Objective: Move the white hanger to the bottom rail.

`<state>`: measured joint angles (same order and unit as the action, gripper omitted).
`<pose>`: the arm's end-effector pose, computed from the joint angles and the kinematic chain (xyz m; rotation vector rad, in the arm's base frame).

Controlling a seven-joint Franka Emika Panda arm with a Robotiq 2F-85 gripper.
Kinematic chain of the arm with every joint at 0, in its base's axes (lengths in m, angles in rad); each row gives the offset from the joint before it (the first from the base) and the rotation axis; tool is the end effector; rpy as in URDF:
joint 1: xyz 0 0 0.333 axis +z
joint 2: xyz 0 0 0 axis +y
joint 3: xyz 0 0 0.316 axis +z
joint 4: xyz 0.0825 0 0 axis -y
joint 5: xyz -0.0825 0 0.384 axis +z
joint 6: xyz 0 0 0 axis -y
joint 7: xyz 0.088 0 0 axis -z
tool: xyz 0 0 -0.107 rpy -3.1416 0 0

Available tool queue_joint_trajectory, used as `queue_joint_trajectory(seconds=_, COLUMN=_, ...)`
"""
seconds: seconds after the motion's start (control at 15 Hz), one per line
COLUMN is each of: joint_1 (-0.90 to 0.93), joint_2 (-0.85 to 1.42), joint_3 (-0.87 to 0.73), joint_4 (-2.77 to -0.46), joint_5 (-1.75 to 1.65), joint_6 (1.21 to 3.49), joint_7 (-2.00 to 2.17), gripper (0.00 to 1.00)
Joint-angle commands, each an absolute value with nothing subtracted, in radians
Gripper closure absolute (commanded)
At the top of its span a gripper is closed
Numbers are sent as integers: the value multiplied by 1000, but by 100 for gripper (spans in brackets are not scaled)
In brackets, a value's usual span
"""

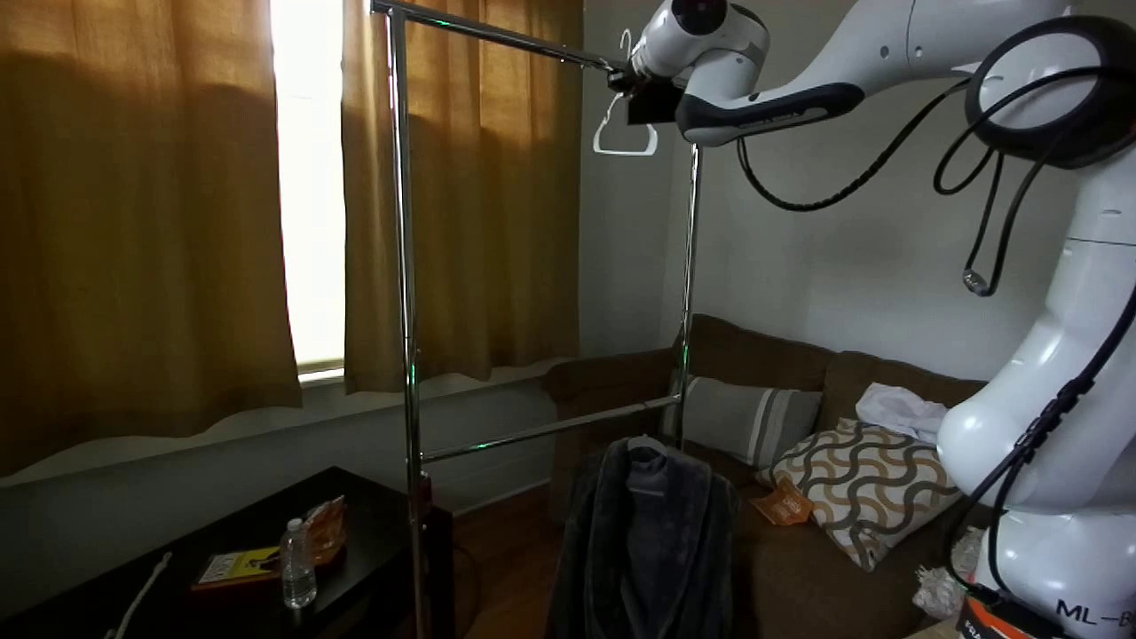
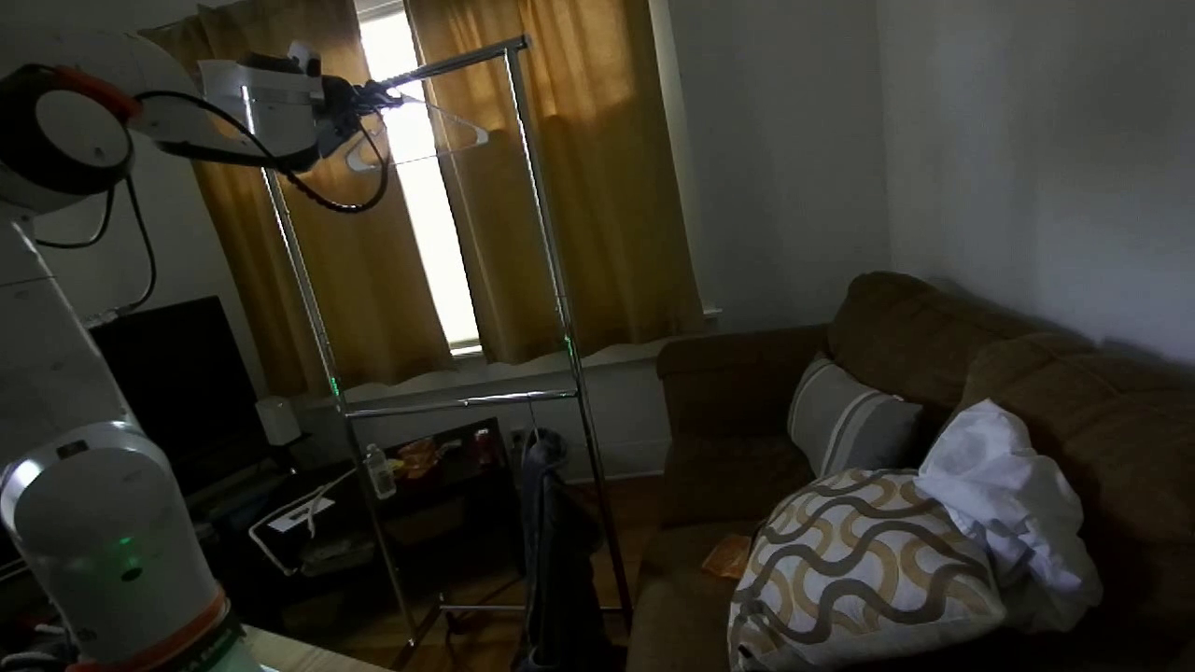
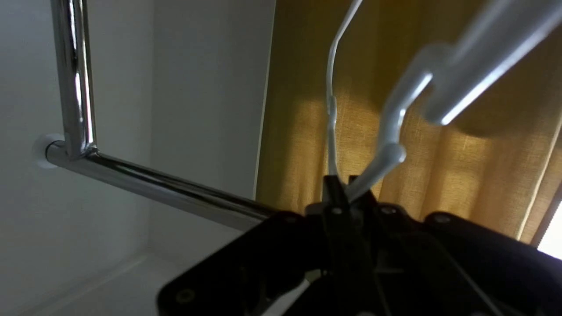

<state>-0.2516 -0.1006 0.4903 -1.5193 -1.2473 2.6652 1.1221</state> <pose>0.5283 0.1794 0.8167 2.0590 -0.0757 2.0293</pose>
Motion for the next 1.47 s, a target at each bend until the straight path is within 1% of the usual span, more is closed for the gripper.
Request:
queue_joint_trajectory(seconds=0.0, joint_1=-251, joint_2=-210, joint_3=475, joint_4=-1642, joint_5=-1194, joint_6=2657, joint_7=1151, gripper=98)
queue_joint_trajectory(seconds=0.4, joint_1=-226, joint_2=-320, joint_3=451, joint_4=-1796, joint_5=-1027, joint_6=2652, joint_7=1122, gripper=98)
queue_joint_trajectory(seconds=0.73, joint_1=-206, joint_2=-393, joint_3=440, joint_4=-1902, joint_5=-961, joint_6=2658, joint_7=1129, gripper=98)
queue_joint_trajectory(seconds=0.8, joint_1=-123, joint_2=-390, joint_3=380, joint_4=-1917, joint_5=-979, joint_6=2638, joint_7=1140, gripper=98)
queue_joint_trajectory(seconds=1.13, joint_1=-23, joint_2=-433, joint_3=303, joint_4=-2054, joint_5=-899, joint_6=2648, joint_7=1103, gripper=98)
queue_joint_trajectory(seconds=1.4, joint_1=41, joint_2=-461, joint_3=252, joint_4=-2163, joint_5=-757, joint_6=2647, joint_7=1029, gripper=98)
